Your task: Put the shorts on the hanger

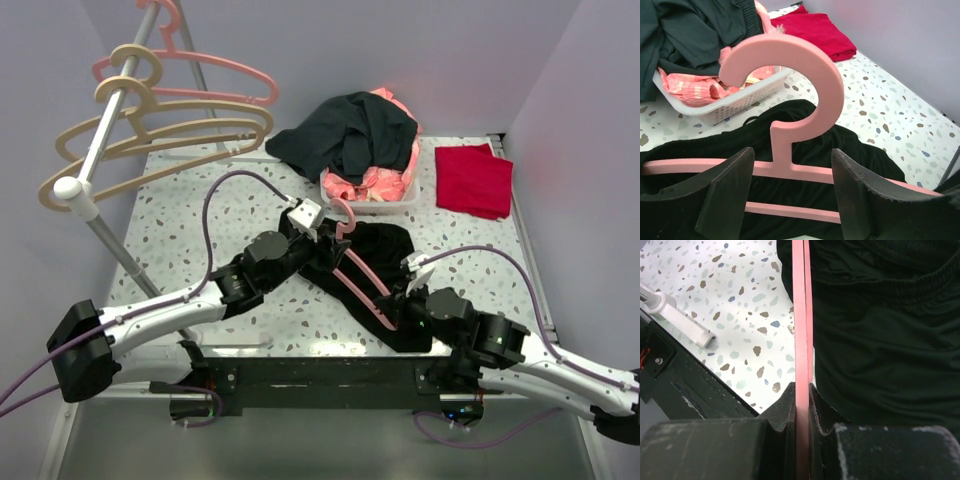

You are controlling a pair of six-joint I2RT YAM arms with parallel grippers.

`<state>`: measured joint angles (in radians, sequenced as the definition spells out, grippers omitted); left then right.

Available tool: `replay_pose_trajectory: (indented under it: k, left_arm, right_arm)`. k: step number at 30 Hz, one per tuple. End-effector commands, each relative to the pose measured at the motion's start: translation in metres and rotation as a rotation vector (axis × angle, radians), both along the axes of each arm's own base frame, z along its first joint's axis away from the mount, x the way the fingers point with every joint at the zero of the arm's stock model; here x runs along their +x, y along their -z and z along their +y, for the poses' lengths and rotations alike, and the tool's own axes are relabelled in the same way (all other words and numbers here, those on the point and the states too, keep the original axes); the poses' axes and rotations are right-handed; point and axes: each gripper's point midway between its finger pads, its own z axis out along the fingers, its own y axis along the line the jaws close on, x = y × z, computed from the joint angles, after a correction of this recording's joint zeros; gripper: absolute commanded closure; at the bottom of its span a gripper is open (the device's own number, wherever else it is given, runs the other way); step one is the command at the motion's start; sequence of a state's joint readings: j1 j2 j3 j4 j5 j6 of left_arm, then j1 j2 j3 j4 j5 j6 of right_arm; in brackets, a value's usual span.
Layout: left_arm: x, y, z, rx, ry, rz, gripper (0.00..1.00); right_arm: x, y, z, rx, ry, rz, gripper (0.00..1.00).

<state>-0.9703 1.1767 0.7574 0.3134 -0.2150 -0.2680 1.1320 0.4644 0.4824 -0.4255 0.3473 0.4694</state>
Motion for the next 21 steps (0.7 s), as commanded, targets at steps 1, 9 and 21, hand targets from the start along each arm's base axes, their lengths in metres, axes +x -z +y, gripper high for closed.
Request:
replay_pose_trajectory:
  k: [1,9,21]
  left_arm:
    - [0.013,-0.023,-0.012,-0.052,-0.010,-0.103,0.32]
    - [0.028,-0.022,-0.020,-0.069,-0.054,-0.123,0.42]
    - [0.039,0.005,-0.007,-0.024,-0.139,-0.147,1.00]
  right_arm:
    - [0.006,-0.024,0.013,0.092,-0.011,-0.059,1.00]
    - [0.005,-0.024,0.015,0.097,-0.020,-0.062,1.00]
    - [0.017,-0.029,0.003,0.065,0.094,-0.040,0.58]
